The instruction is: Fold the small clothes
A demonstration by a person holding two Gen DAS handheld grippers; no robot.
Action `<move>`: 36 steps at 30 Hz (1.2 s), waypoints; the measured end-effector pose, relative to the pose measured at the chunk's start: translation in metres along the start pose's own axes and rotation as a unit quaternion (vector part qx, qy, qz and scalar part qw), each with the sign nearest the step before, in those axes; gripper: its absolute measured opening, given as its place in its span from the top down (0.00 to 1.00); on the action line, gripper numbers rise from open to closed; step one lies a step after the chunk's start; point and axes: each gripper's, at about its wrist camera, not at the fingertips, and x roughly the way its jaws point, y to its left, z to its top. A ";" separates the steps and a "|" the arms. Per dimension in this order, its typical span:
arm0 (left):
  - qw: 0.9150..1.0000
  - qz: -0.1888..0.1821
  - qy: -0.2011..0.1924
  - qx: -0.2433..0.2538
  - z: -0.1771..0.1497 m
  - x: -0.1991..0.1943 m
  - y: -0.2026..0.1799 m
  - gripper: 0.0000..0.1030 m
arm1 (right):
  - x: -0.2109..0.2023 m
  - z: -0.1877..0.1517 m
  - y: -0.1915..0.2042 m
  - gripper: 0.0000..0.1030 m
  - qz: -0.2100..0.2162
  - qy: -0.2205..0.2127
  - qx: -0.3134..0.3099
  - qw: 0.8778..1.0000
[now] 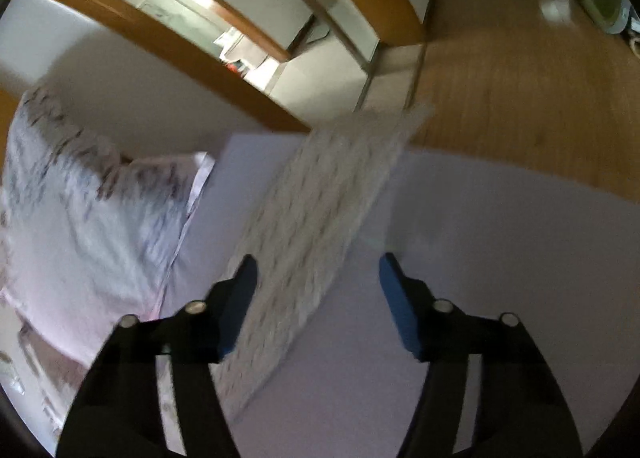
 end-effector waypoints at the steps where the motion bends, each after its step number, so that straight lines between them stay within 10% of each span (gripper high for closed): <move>1: 1.000 0.011 -0.002 -0.011 0.004 0.001 0.009 0.01 | 0.003 0.003 -0.001 0.60 -0.002 -0.003 0.002 1.000; 3: 0.999 0.032 -0.011 -0.033 0.010 0.001 0.030 0.01 | 0.015 0.011 -0.003 0.91 -0.010 -0.005 0.005 1.000; 8: 0.991 0.078 -0.028 -0.106 0.019 -0.006 0.085 0.01 | -0.006 -0.003 0.043 0.94 0.014 -0.052 -0.076 0.996; 12: 0.980 0.147 -0.036 -0.132 0.024 -0.012 0.122 0.01 | -0.048 -0.069 0.138 0.94 0.104 -0.057 -0.224 0.967; 16: 0.969 0.163 -0.036 -0.183 0.027 -0.014 0.164 0.01 | -0.071 -0.179 0.234 0.94 0.206 -0.002 -0.358 0.911; 22: 0.948 0.188 -0.041 -0.253 0.030 -0.015 0.213 0.01 | -0.052 -0.388 0.322 0.88 0.293 0.202 -0.499 0.790; 24: 0.940 0.195 -0.044 -0.278 0.035 -0.014 0.233 0.01 | -0.055 -0.410 0.321 0.66 0.305 0.242 -0.497 0.775; 27: 0.930 0.195 -0.042 -0.310 0.039 -0.010 0.256 0.09 | -0.074 -0.387 0.305 0.36 0.316 0.193 -0.486 0.792; 36: 0.872 0.206 -0.052 -0.441 0.031 -0.008 0.336 0.35 | -0.070 -0.304 0.255 0.29 0.275 0.143 -0.444 0.841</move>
